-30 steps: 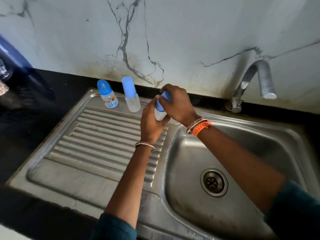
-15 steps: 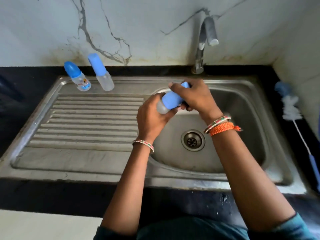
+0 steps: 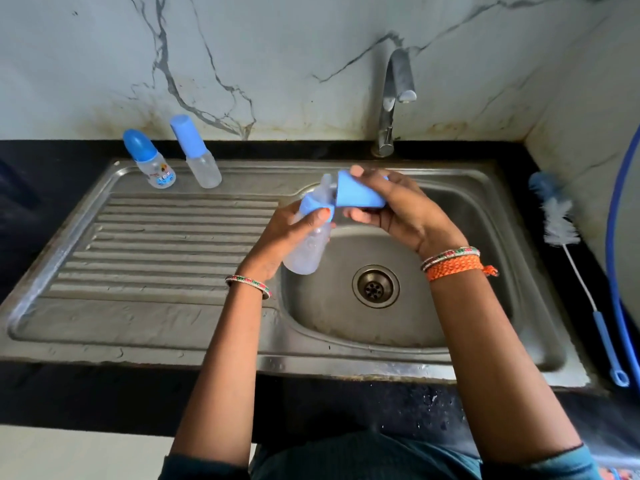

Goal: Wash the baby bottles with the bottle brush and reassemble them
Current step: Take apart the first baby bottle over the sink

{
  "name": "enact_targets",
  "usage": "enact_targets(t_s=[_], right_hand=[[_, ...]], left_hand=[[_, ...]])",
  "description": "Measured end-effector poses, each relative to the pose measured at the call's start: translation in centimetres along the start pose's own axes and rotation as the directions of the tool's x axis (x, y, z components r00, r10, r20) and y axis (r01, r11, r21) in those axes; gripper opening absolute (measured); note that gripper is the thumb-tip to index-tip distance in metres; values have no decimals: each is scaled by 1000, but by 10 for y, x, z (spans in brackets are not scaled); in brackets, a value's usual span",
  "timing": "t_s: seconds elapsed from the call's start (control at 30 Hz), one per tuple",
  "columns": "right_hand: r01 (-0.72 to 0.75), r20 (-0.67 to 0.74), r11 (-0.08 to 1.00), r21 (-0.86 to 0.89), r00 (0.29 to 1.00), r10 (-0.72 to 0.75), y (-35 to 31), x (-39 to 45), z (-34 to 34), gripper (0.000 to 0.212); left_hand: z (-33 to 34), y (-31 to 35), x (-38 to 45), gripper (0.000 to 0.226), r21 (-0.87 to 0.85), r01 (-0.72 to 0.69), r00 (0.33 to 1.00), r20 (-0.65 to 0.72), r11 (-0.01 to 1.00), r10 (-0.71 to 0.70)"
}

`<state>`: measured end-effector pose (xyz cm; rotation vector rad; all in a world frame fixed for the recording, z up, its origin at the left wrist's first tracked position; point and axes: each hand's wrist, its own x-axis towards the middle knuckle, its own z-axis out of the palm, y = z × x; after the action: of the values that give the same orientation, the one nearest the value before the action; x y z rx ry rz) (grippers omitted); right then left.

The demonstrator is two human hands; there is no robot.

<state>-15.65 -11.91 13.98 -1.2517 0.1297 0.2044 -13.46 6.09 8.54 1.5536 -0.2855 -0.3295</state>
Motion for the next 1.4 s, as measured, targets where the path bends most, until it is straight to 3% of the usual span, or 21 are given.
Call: enact_targets(t_s=[0.1,0.17,0.23,0.3,0.37,0.43,0.5,0.57,0.77,0.83,1.0,1.1,1.2,1.27,1.33,1.4], right_hand=[[-6,-20,943,334,1000,14,8,2,-19,25],[35,-109,944,328,994,1,18,7,-28,23],[30,-205,994,101,979,-9,29,13,-34,26],[20,-273,959,-283,957,-100,46,16,-44,41],[5,-295,833,-553,934,-202,68,19,-63,52],[-138,-347,682,-719,920,-180,91,20,-90,50],[-342,-452,531,-775,887,-90,112,16,-119,48],[-441,-493,427,-790,870,-13,129,13,-142,42],[-511,-502,218,-831,859,102,145,9,-160,37],[-527,-520,95,-844,849,93,146,7,-159,32],[-448,-478,-214,-868,870,120,156,0,-154,32],[-404,-475,-310,-861,855,206,159,-1,-156,39],[-410,-476,-302,-861,859,191,135,4,-151,51],[-450,-485,-223,-865,864,137,106,8,-141,62],[-450,-443,22,-893,887,131,72,11,-123,63],[-375,-298,482,-792,926,232,47,11,-99,48]], left_hand=[[2,-8,1,56,-193,73,990,-101,979,-94],[3,-14,3,54,-167,95,979,-164,981,-122],[6,-18,6,58,-105,114,974,-183,988,-132],[12,-23,11,53,-37,139,977,-158,990,-143],[17,-31,16,44,53,163,979,-131,985,-155],[25,-43,20,43,130,179,981,-96,975,-167],[33,-54,20,42,140,195,981,-47,971,-190],[38,-65,19,44,142,209,977,1,968,-211],[46,-78,22,51,200,241,960,96,950,-264],[46,-80,24,52,220,236,959,105,947,-264],[43,-80,23,51,227,234,958,109,945,-263],[43,-79,23,39,269,231,959,100,935,-266],[44,-78,22,27,306,232,955,107,923,-275],[46,-76,22,24,325,216,958,114,921,-265],[49,-73,22,26,358,182,968,97,916,-230],[53,-71,24,43,408,109,987,62,906,-147]])
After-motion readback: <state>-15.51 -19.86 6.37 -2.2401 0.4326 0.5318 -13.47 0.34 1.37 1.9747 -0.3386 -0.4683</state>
